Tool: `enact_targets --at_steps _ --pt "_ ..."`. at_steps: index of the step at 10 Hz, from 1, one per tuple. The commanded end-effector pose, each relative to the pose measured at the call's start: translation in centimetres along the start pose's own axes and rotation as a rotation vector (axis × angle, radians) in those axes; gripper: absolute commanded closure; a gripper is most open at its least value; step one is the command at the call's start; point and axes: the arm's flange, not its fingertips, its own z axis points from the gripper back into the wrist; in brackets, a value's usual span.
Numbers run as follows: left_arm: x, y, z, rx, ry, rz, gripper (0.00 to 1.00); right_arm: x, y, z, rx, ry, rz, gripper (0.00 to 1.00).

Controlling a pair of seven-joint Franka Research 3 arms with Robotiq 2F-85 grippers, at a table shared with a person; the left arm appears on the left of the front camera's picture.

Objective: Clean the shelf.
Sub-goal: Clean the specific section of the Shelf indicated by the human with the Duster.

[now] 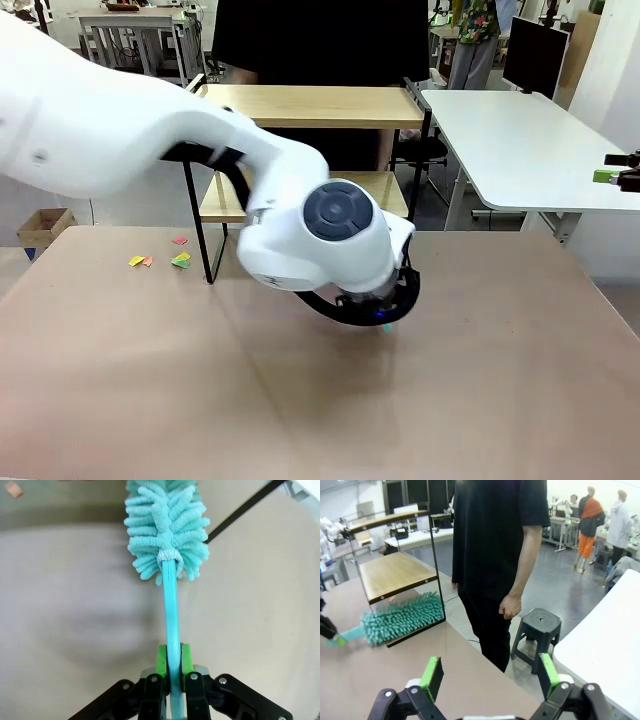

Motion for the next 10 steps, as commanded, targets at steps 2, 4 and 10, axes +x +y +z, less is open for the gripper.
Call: enact_targets --at_steps 2,4,10 --pt "0.6 1.0 2.6 -0.010 -0.017 0.012 0.87 0.2 0.1 -0.1 0.003 0.002 0.005 0.00" --pt "0.6 1.0 2.6 -0.010 -0.017 0.012 0.87 0.2 0.1 -0.1 0.003 0.002 0.005 0.00" --pt "3.7 4.3 4.2 0.084 0.017 -0.022 0.87 0.2 0.1 -0.1 0.003 0.002 0.005 0.00"
